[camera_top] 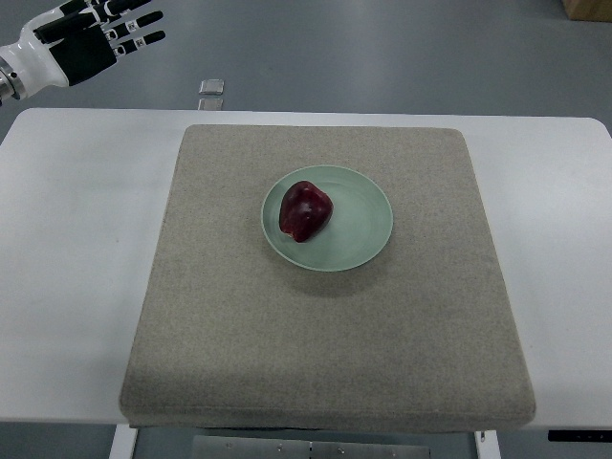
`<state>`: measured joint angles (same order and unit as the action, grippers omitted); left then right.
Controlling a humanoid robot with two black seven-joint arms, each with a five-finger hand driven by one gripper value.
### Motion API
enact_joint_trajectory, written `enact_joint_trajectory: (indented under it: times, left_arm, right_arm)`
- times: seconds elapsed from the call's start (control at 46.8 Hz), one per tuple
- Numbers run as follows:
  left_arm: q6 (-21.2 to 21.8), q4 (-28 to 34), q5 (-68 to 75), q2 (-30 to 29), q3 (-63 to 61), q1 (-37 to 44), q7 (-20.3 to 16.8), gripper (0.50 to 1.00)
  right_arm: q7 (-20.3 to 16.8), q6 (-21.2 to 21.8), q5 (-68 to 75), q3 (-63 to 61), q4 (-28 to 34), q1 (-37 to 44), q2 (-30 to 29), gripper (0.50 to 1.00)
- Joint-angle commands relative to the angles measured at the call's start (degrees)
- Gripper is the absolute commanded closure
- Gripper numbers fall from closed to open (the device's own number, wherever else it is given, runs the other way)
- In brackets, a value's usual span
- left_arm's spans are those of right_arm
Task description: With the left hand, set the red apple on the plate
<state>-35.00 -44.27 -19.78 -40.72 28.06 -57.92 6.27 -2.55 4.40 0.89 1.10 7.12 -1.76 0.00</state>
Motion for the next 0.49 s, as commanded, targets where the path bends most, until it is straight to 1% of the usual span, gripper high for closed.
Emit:
enact_joint_trajectory:
  times: [0.0,0.192,0.47]
  left_arm:
    - [0.00,0.06,-2.19,-0.06,0.07,0.96,0.15,0.500]
    - [0.00,0.06,-4.39,-0.15,0.77,2.46,1.38,0.501]
    - [0.00,-0.29,-4.39,-0.06,2.62,3.16,1.64,0.500]
  right_arm:
    - [0.00,0.00,-0.01,0.04,0.00,0.00,0.00,0.572]
    - [-0.09,0.44,-0.10,0.04,0.79,-0.44,0.00,0.572]
    - [-0.09,0.26,0.25,-0.04,0.18,-0.53,0.00,0.570]
